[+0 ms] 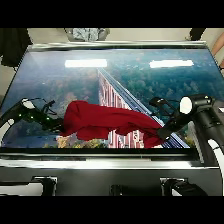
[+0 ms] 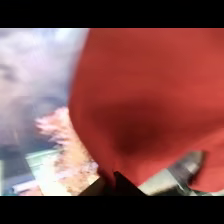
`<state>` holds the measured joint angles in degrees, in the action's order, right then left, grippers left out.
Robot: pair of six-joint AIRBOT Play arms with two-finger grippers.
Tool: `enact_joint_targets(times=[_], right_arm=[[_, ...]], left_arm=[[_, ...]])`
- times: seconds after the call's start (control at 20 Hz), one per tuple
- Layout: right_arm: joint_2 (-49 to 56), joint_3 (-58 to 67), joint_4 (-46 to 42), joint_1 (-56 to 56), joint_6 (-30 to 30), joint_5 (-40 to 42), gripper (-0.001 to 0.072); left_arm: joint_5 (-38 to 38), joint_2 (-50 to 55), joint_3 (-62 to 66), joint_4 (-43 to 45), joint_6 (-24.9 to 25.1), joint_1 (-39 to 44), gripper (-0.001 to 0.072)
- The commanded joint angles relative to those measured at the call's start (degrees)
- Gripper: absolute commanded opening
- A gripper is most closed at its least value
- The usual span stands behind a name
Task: Fold the shirts.
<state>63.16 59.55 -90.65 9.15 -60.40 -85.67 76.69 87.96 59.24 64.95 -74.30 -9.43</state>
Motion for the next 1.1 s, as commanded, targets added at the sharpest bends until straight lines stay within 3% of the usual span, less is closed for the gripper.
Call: enact_joint_targets(times=[0.0,0.3,0.4,0.65,0.75,0.8,0.9,1.05], right_arm=[[1.01,-4.13,-5.99,-0.09,-1.79,11.34,0.0711],[12.57,-4.98,0.57,-0.02,4.96,16.57,0.0706],[14.32,-4.98,5.42,-0.02,7.37,14.82,0.0706],[14.69,-5.03,7.15,0.0,7.72,15.39,0.0692],[15.21,-5.53,8.04,0.0,7.06,16.37,0.0649],[15.93,-5.92,8.61,0.0,6.54,16.9,0.0562],[17.16,-5.99,7.52,-0.02,2.91,18.08,0.0054],[12.57,-2.71,4.81,-0.02,0.63,17.81,0.0041]], left_arm=[[-0.26,-0.24,-0.28,-7.39,3.08,-0.07,0.0029],[-0.24,-3.19,-0.17,-9.75,3.45,0.0,0.0028],[-0.26,-4.44,-0.17,-9.75,3.45,-0.02,0.0028],[-0.55,-5.44,-0.17,-10.47,3.45,-0.02,0.0028],[-1.03,-5.44,-0.17,-12.72,3.91,-0.02,0.0028],[-1.55,-5.46,-0.17,-14.27,3.91,-0.02,0.0028],[-2.01,-5.64,0.2,-16.68,4.98,-0.02,0.0027],[-2.14,-8.68,5.33,-16.81,5.38,-0.24,0.0024]])
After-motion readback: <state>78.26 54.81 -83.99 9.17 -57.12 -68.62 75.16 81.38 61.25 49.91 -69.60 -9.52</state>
